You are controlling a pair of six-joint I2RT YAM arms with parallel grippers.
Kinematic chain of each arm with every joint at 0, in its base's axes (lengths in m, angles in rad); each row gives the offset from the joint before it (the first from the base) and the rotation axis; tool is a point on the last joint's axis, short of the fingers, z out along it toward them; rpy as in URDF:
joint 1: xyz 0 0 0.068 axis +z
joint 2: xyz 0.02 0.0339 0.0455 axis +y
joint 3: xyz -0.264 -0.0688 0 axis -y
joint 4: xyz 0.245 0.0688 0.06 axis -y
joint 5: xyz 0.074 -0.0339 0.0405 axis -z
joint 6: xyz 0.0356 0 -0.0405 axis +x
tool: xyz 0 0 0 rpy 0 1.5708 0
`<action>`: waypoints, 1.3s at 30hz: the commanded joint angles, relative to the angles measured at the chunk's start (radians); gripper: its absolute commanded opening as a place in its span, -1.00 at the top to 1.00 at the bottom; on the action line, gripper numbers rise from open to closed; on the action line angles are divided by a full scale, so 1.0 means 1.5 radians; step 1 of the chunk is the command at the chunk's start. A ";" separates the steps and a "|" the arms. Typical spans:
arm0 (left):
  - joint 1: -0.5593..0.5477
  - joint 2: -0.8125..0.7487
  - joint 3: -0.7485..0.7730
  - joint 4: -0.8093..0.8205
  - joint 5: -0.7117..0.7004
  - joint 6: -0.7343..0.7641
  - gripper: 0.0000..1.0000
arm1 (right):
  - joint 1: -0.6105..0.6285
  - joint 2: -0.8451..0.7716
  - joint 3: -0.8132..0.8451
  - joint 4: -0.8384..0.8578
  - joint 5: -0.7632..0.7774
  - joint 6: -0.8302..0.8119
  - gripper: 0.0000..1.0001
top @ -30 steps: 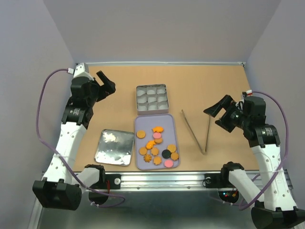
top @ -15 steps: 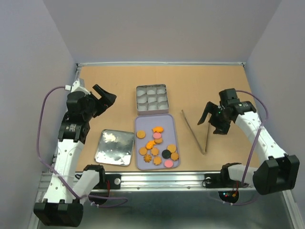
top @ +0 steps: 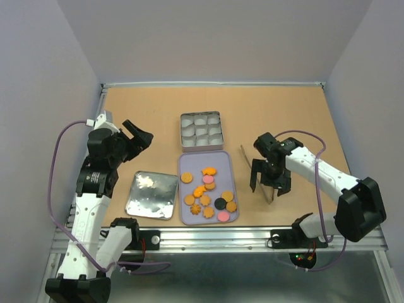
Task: Pack the cookies
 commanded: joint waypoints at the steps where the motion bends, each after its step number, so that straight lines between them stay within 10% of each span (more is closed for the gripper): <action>1: -0.002 -0.031 -0.005 -0.003 0.004 0.017 -0.74 | 0.000 -0.015 -0.044 0.004 0.044 0.055 -1.00; 22: -0.002 -0.067 0.031 -0.075 -0.033 0.041 -0.72 | -0.128 -0.060 -0.207 0.256 -0.056 0.098 -1.00; 39: -0.002 -0.081 0.024 -0.088 -0.053 0.045 -0.72 | -0.146 0.141 -0.078 0.288 0.030 -0.020 -1.00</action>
